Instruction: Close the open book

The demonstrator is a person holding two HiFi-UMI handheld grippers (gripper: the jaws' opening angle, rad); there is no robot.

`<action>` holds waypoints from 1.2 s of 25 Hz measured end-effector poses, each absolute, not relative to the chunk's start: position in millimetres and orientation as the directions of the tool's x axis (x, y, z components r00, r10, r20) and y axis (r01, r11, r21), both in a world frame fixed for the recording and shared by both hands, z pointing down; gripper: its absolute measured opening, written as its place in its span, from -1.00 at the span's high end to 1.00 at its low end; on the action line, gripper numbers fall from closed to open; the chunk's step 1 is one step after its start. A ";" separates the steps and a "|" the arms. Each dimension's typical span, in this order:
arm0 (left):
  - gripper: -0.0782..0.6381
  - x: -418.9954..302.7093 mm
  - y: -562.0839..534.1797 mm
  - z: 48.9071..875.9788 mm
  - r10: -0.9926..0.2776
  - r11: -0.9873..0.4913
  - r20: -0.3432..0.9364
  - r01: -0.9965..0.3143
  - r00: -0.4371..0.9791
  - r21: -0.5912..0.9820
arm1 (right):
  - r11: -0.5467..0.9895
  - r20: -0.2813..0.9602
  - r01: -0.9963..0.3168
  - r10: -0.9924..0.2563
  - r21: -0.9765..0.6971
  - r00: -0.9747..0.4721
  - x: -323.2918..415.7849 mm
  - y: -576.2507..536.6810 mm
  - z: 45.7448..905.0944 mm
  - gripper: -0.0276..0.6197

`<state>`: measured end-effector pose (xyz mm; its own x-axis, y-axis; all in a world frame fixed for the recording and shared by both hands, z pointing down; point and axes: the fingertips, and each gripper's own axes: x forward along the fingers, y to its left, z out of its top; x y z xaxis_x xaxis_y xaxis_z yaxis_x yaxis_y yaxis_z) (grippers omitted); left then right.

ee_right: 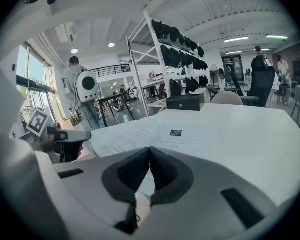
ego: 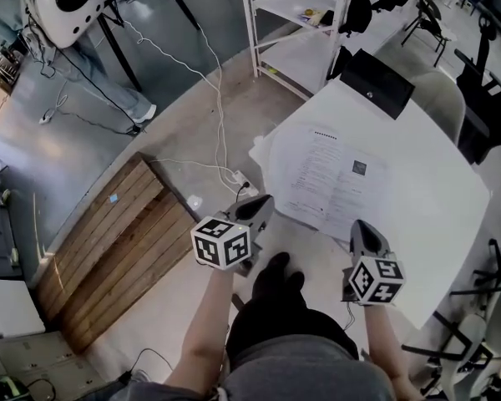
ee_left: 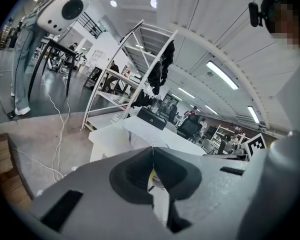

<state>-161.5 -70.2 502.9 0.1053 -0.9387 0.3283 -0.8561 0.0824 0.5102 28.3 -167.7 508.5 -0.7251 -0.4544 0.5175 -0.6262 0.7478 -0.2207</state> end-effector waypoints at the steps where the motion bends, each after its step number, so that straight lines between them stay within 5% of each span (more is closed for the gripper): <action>1: 0.76 -159.1 -72.1 499.5 -0.940 0.070 0.323 -0.860 0.113 0.505 | 0.745 0.515 -0.630 -0.459 -0.221 -0.724 30.0 -168.2 507.7 0.90; 30: 0.76 -62.3 -126.2 444.8 -0.884 -0.299 0.203 -0.842 0.422 0.449 | 0.614 0.459 -0.754 -0.613 -0.235 -0.643 91.4 -173.3 490.7 0.91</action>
